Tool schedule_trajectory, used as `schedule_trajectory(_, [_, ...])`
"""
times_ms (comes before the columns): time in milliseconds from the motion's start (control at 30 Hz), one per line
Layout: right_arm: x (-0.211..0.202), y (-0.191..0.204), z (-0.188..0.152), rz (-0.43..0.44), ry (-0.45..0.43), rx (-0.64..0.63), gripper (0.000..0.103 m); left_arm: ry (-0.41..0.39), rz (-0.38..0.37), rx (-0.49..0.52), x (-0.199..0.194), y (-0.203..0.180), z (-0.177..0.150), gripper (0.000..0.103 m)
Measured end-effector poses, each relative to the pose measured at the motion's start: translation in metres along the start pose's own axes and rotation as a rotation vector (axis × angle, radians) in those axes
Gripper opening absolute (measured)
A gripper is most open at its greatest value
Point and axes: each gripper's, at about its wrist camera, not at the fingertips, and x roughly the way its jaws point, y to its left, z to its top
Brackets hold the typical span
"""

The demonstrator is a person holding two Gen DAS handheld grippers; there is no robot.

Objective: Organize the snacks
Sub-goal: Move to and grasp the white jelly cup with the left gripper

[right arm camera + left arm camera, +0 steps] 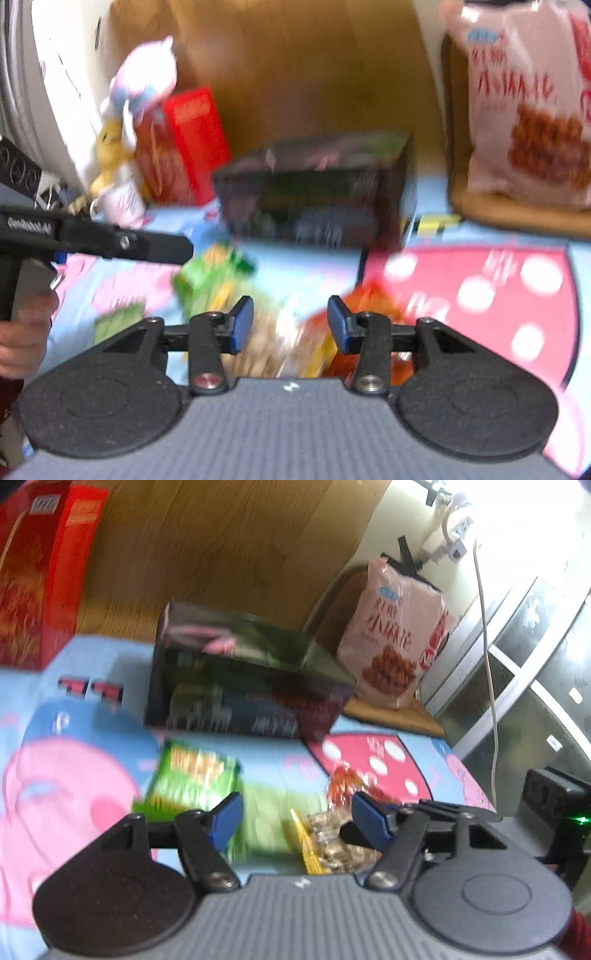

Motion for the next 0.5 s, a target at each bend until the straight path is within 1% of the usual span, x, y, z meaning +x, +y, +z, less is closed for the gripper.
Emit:
schedule_trajectory(100, [-0.007, 0.018, -0.008, 0.057, 0.012, -0.036, 0.048, 0.032, -0.011, -0.016, -0.004, 0.000, -0.020, 0.066])
schedule_trajectory(167, [-0.009, 0.028, -0.013, 0.101, 0.031, -0.062, 0.049, 0.039, 0.002, -0.012, -0.009, -0.001, -0.032, 0.066])
schedule_trajectory(200, [-0.013, 0.033, -0.016, 0.109, 0.028, -0.088, 0.049, 0.034, 0.009, -0.011, -0.012, -0.002, -0.037, 0.066])
schedule_trajectory(267, [-0.022, 0.041, -0.017, 0.091, 0.013, -0.131, 0.048, 0.006, 0.014, -0.027, -0.024, -0.002, -0.041, 0.065])
schedule_trajectory(333, [-0.035, 0.041, -0.019, 0.056, -0.046, -0.128, 0.048, -0.015, -0.003, -0.041, -0.037, -0.003, -0.042, 0.065])
schedule_trajectory(433, [-0.055, 0.032, -0.024, 0.042, -0.108, -0.093, 0.050, -0.058, -0.024, -0.017, -0.054, -0.015, -0.042, 0.065])
schedule_trajectory(500, [-0.064, 0.034, -0.033, 0.032, -0.124, -0.113, 0.053, -0.064, -0.050, 0.006, -0.058, -0.025, -0.043, 0.065])
